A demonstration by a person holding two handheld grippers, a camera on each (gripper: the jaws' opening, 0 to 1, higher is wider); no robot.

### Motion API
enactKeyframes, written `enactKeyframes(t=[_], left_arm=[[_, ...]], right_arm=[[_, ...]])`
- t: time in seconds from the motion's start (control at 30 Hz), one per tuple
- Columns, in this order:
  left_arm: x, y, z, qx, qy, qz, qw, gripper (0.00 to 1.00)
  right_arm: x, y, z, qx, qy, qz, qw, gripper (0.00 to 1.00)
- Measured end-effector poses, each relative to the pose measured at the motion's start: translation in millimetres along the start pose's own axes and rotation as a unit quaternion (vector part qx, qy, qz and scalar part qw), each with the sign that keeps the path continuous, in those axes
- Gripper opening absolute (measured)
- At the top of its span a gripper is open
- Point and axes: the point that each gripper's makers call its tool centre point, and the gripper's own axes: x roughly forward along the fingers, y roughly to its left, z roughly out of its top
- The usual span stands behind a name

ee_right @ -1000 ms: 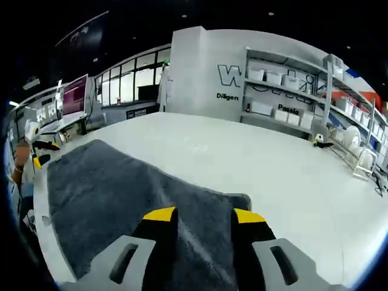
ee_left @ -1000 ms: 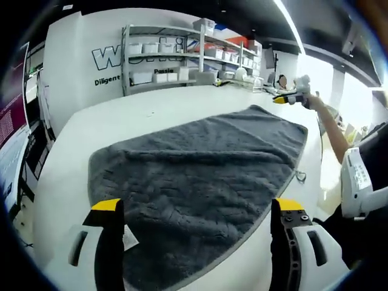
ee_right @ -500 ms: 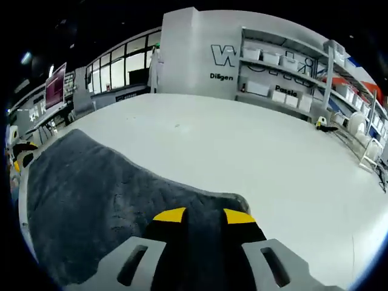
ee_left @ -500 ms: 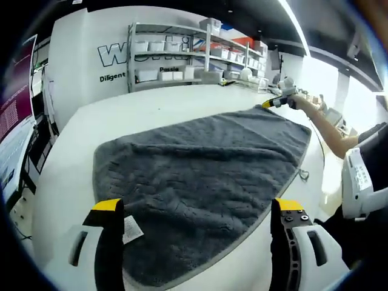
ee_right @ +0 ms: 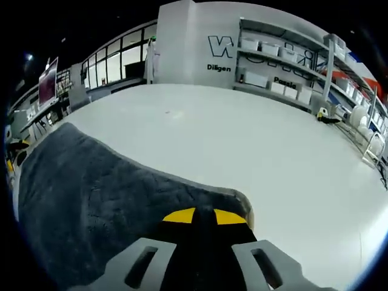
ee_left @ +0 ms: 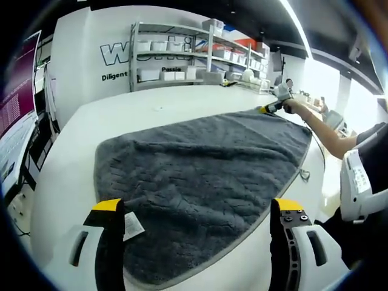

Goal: Open the folded towel by lifting each exposed corner and separating the folded layers until the towel lies flat within the target outline without major curled edges

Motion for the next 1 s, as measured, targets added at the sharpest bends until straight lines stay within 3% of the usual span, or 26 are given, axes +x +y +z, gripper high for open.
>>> enactKeyframes(t=[0.6,0.8,1.0], left_arm=[[-2,7.0,-4.6,-0.011,-0.002,0.008,0.9999,0.98],[-3,7.9,-4.4,-0.011,-0.005,0.007,0.9999,0.99],[-6,5.4,-2.0,-0.014,-0.011,0.000,0.9998,0.99]], right_arm=[[5,-18,6.1,-0.009,0.007,-0.044,0.9990,0.13],[-6,-19,4.8,0.004,0.021,-0.057,0.9982,0.35],[-26,-15,4.8,0.012,0.029,-0.065,0.9974,0.74]])
